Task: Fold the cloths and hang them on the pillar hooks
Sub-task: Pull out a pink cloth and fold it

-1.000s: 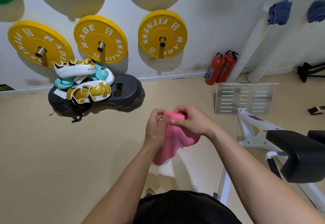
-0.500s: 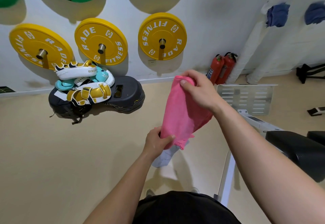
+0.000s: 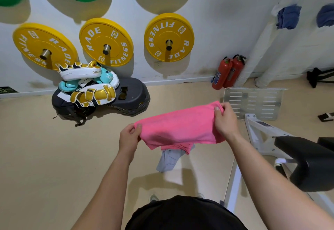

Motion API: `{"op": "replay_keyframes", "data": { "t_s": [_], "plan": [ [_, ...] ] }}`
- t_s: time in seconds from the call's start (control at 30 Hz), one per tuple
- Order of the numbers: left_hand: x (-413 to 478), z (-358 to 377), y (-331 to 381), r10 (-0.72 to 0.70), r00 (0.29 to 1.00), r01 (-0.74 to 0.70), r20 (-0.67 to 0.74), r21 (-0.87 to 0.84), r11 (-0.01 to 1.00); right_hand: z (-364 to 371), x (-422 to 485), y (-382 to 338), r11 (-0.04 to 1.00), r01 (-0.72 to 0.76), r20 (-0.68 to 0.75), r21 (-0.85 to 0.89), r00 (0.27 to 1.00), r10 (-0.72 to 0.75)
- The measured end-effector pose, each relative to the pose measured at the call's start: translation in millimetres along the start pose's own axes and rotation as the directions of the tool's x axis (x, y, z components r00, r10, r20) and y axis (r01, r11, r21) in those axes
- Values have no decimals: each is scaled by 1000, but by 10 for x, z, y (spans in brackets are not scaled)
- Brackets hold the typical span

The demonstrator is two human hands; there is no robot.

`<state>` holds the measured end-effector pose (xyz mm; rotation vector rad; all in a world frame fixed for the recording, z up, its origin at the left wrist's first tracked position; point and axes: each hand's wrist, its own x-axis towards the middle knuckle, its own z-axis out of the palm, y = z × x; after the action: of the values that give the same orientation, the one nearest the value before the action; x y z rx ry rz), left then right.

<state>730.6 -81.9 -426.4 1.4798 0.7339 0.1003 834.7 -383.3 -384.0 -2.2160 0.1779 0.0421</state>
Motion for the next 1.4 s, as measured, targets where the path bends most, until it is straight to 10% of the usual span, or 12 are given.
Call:
{"op": "replay_keyframes", "data": {
  "t_s": [0.2, 0.5, 0.67, 1.03, 1.27, 1.4],
  "plan": [
    [-9, 203, 118, 95, 975, -75, -200, 103, 992, 176, -298, 173, 991, -77, -23, 107, 997, 80],
    [-169, 775, 35, 118, 871, -262, 476, 248, 933, 175, -278, -352, 943, 331, 433, -42, 856, -281],
    [-179, 965, 143, 123, 795, -324, 594, 245, 914, 70, -154, -541, 920, 388, 527, 46, 773, -353],
    [75, 361, -159, -19, 907, -184, 420, 438, 880, -275, 390, -632, 945, 315, -7, 93, 949, -316],
    [206, 182, 17, -44, 988, 37, 147, 50, 998, -123, 301, -116, 999, 31, -103, -18, 994, -33],
    [180, 374, 210, 129, 990, -107, -63, 273, 956, 165, 10, 83, 999, -7, -98, 54, 995, 13]
  ]
}}
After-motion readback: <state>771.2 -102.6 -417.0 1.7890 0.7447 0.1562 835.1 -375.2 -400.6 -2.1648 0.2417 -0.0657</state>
